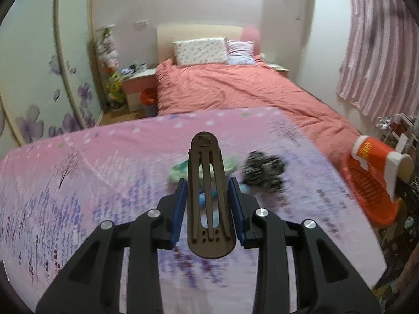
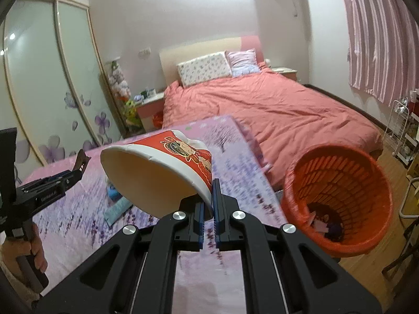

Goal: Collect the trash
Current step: 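Carry the hair clip and paper cup over the orange basket and release both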

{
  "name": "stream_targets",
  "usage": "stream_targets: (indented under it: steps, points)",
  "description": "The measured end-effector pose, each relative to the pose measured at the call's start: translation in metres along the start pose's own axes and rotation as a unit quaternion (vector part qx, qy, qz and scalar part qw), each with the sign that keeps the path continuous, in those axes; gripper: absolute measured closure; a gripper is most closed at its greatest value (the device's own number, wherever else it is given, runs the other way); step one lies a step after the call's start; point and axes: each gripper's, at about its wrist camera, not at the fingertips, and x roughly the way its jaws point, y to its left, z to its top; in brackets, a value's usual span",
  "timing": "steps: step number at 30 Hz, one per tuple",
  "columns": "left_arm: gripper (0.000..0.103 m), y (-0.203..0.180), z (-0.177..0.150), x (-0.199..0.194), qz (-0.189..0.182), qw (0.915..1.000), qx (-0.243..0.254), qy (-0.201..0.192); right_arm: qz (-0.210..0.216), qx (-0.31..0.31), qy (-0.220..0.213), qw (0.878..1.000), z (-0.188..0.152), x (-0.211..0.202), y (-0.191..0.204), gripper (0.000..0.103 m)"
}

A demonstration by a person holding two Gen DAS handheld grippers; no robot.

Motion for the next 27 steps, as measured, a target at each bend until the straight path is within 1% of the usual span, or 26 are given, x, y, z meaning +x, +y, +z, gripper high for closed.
stream_targets:
  steps: [5, 8, 14, 20, 23, 27]
  points:
    - [0.07, -0.044, 0.011, -0.015, -0.037, 0.999, 0.021, -0.013, -0.015, 0.017, -0.022, 1.0, 0.011, -0.017, -0.031, 0.097]
    - [0.07, -0.077, 0.017, -0.021, -0.064, 0.997, 0.037, -0.021, -0.026, 0.031, -0.029, 0.999, 0.014, -0.022, -0.051, 0.097]
    - [0.07, -0.148, 0.022, -0.024, -0.124, 0.99, 0.063, -0.028, -0.053, 0.065, -0.039, 0.996, 0.021, -0.029, -0.1, 0.097]
    - [0.07, -0.227, 0.022, -0.007, -0.179, 0.9794, 0.092, -0.014, -0.078, 0.104, -0.038, 0.991, 0.024, -0.029, -0.153, 0.097]
    - [0.07, -0.262, 0.02, 0.006, -0.199, 0.9742, 0.106, -0.003, -0.086, 0.127, -0.03, 0.988, 0.024, -0.021, -0.178, 0.097]
    - [0.07, -0.301, 0.017, 0.028, -0.217, 0.9688, 0.119, 0.013, -0.096, 0.153, -0.017, 0.983, 0.022, -0.008, -0.207, 0.097]
